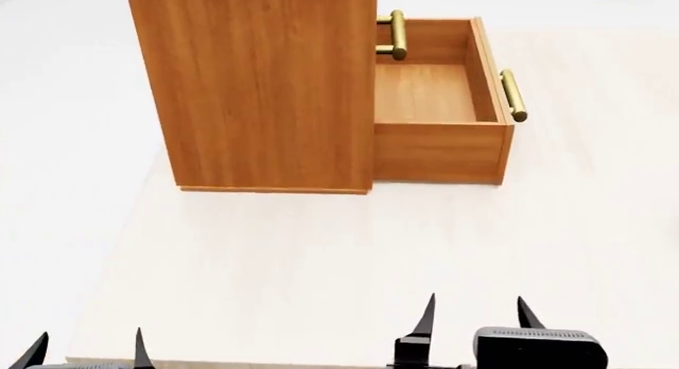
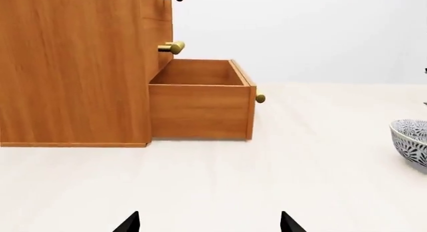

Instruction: Close the bottom drawer of the cabinet.

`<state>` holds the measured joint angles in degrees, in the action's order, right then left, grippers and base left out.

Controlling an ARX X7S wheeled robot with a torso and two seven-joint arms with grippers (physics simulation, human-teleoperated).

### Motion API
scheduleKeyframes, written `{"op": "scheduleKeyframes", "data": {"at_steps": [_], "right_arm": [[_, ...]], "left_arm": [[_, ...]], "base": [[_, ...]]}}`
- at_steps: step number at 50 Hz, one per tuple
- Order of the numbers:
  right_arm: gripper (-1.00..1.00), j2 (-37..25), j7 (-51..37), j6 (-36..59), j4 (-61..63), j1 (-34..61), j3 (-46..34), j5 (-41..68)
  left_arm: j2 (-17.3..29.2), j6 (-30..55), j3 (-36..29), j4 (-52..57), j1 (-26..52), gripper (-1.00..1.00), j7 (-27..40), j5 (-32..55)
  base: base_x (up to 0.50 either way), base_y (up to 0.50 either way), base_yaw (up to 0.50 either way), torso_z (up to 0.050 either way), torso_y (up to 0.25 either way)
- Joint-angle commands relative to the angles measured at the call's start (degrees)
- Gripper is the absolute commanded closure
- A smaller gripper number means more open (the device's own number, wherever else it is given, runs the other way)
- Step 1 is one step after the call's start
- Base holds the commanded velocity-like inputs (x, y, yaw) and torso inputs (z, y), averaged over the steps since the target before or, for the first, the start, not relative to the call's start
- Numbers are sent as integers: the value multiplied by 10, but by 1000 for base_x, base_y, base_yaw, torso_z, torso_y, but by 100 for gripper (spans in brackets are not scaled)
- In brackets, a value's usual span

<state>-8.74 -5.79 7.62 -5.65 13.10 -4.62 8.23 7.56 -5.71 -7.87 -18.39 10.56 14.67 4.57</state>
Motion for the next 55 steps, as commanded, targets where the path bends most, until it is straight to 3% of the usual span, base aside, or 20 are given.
{"op": "scheduleKeyframes", "data": {"at_steps": [1,36,39,46,55], "right_arm": [[-100,2,-4,10,49,-26,5,8],[-100,-9,-17,29,65,-19,-15,13],[-100,-13,-37,67,96,-20,-19,1],[-100,-36,-85,270,349,-18,-21,4],[-100,-53,-90,416,436,85,-17,20]], "left_arm": [[-2,8,-2,38,-22,-100,-8,4],[6,12,-14,49,-23,-100,14,11],[7,11,-15,48,-23,-100,16,12],[8,10,-18,46,-23,-100,20,12],[9,6,-24,45,-24,-100,21,12]], "base": [[500,0,0,0,0],[464,0,0,0,0],[0,0,0,0,0],[0,0,0,0,0],[0,0,0,0,0]]}}
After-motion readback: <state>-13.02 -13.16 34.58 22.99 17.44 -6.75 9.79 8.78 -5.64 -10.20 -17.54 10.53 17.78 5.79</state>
